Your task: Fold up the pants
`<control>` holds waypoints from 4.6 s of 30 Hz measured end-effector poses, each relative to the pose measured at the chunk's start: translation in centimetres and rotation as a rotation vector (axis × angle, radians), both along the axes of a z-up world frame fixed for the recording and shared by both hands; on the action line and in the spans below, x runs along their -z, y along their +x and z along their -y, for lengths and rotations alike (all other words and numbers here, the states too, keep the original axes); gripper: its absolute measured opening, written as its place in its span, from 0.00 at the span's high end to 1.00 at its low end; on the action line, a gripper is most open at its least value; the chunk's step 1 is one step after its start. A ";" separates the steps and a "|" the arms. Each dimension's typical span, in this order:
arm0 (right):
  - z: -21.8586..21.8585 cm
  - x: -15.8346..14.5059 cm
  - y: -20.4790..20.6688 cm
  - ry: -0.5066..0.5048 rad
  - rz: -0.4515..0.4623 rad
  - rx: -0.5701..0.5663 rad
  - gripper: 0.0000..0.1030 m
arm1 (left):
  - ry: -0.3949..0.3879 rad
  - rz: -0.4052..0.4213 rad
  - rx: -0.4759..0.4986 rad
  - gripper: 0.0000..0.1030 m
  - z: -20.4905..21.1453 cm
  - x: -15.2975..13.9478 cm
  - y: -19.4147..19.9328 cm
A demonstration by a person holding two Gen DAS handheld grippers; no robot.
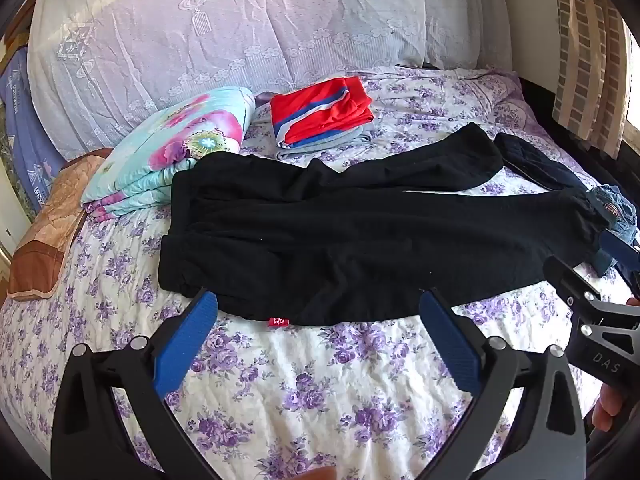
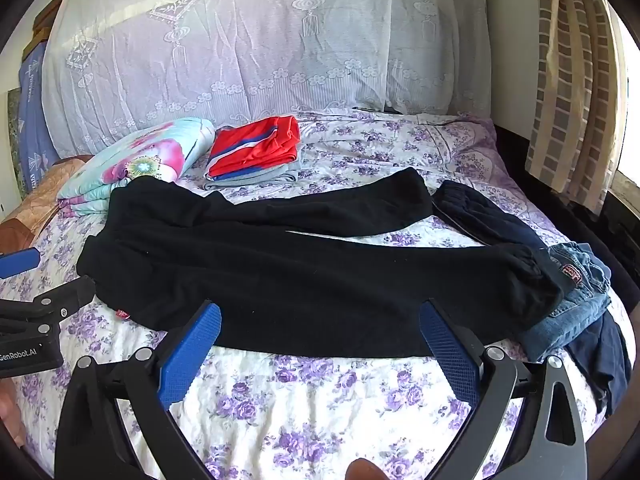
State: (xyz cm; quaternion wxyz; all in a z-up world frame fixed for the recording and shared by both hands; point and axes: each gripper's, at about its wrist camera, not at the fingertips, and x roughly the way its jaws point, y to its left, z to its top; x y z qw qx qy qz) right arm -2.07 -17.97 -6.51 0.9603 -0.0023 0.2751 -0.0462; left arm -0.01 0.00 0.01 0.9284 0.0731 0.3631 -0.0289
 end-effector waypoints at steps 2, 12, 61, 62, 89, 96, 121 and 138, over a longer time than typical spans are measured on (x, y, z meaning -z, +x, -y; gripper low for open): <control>0.0 0.0 0.0 0.001 0.000 0.000 0.03 | -0.005 0.000 0.002 0.04 0.0 0.0 0.0; -0.3 0.1 -0.1 0.003 -0.003 -0.001 0.03 | -0.007 -0.002 0.003 0.04 0.0 0.0 -0.1; -1.0 0.7 -0.1 0.004 -0.007 -0.010 0.03 | -0.010 -0.020 0.005 0.04 -0.2 1.1 -0.2; -1.0 0.7 -0.1 0.005 -0.006 -0.011 0.03 | -0.009 -0.019 0.004 0.04 -0.2 1.1 -0.2; -1.8 0.7 -0.2 -0.007 -0.011 -0.028 0.03 | -0.013 -0.028 0.007 0.04 -0.3 1.6 -0.2; -2.8 1.0 0.4 -0.026 -0.027 -0.038 0.03 | -0.028 -0.046 0.009 0.04 -1.3 2.2 0.3; -24.6 7.9 8.5 -0.330 -0.141 -0.688 0.25 | -0.313 -0.392 -0.043 0.34 -25.7 12.1 12.7; -25.4 10.7 10.6 -0.437 -0.165 -0.627 0.89 | -0.313 -0.318 0.192 0.74 -22.9 12.4 17.1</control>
